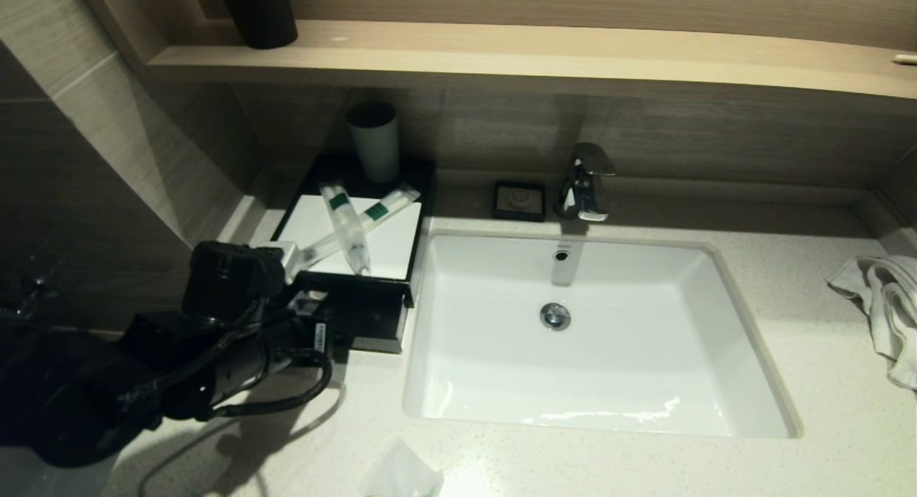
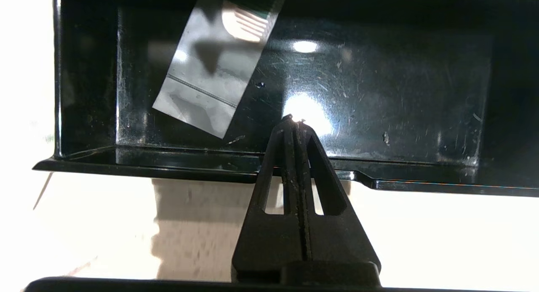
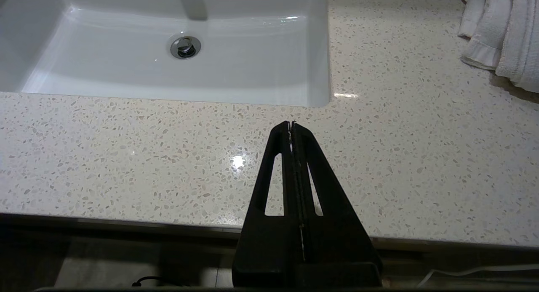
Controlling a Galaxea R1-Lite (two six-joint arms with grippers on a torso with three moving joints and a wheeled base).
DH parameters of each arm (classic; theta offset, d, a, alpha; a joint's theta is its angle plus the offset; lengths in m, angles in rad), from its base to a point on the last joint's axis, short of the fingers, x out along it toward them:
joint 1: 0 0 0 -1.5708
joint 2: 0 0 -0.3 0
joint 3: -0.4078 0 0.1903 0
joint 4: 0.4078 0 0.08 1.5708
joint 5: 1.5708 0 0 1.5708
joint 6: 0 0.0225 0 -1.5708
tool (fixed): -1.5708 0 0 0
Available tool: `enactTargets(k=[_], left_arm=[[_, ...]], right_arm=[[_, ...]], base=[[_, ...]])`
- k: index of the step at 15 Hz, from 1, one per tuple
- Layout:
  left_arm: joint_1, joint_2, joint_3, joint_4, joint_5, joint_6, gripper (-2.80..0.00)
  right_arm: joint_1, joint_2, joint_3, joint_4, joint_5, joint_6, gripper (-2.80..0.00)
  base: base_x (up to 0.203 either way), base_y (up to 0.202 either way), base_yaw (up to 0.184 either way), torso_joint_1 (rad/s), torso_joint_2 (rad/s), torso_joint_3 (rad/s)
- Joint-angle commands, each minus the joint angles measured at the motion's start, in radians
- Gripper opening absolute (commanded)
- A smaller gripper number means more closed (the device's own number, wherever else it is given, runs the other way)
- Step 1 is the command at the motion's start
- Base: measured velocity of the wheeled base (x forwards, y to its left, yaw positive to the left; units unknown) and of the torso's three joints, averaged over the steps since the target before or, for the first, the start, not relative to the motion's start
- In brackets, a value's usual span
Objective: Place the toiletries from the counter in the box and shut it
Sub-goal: Open the drawer
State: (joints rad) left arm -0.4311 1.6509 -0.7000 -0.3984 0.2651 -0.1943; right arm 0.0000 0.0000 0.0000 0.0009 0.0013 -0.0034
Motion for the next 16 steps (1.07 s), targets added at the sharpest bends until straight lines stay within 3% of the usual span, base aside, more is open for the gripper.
enactTargets(k=[1,16], left_arm=[[0.0,-0.02,0.0,0.033,-0.003,-0.001,-2.8],[-0.001,-0.09,0.027,0.158,-0.023,0.004,-2.8]], right_arm=[[0.0,0.0,0.0,-0.001,0.0,0.0,-2.8],[0.0,0.0,0.0,0.0,0.0,0.0,-2.8]], base=[[0.0,0.0,0.0,0.0,0.0,0.0],[0.0,0.0,0.0,0.0,0.0,0.0]])
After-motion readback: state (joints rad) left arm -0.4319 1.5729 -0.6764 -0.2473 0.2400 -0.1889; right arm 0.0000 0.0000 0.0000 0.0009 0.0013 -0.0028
